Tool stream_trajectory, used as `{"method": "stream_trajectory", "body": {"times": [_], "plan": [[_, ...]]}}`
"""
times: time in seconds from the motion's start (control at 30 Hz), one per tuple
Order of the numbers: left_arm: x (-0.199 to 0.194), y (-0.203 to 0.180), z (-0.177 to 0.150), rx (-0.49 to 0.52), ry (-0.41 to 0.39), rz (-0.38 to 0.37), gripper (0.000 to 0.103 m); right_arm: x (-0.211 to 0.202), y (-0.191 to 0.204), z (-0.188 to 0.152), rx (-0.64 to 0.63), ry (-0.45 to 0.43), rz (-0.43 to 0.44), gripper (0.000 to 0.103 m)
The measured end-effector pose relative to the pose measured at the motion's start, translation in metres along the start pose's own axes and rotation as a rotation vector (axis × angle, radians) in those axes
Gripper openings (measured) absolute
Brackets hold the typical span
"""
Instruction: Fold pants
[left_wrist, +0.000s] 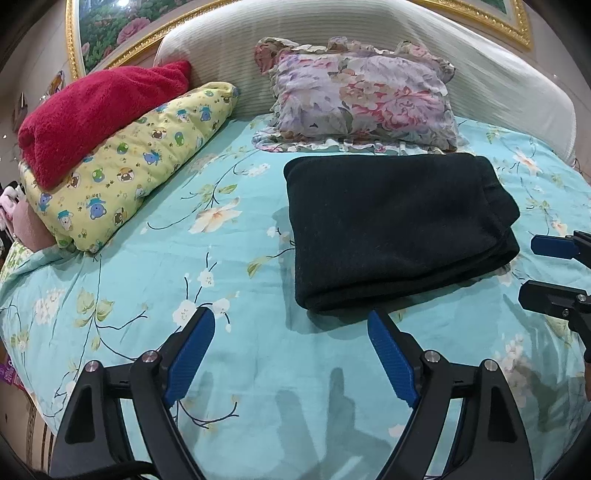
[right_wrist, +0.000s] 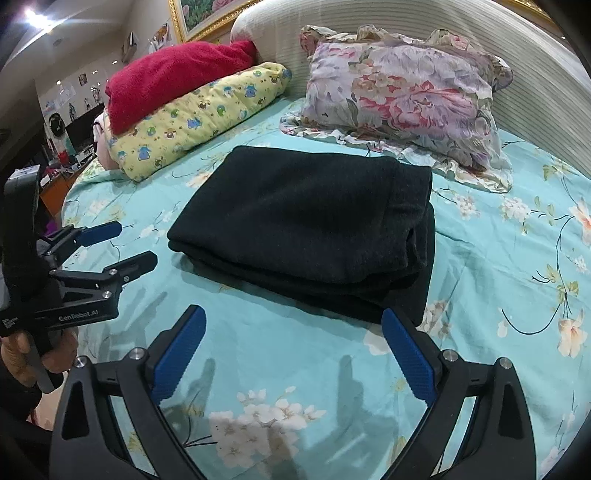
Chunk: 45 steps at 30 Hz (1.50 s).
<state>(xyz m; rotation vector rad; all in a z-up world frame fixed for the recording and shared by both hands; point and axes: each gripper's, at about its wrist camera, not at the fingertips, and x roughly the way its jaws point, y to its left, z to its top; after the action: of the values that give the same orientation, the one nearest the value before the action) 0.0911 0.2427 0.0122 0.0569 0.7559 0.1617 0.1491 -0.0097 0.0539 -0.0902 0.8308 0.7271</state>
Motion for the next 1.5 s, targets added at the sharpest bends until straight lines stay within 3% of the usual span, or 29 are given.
{"method": "stream_trajectory", "body": {"times": [0.73,1.5], "plan": [[0.035,-0.007,0.007,0.009,0.014,0.015,0.086,0.018,-0.013,0.001,0.001,0.0,-0.024,0.096],[0.045,-0.007,0.011,0.008,0.016,0.009,0.086,0.026,-0.016,0.007,0.012,-0.011,-0.014,0.096]]}}
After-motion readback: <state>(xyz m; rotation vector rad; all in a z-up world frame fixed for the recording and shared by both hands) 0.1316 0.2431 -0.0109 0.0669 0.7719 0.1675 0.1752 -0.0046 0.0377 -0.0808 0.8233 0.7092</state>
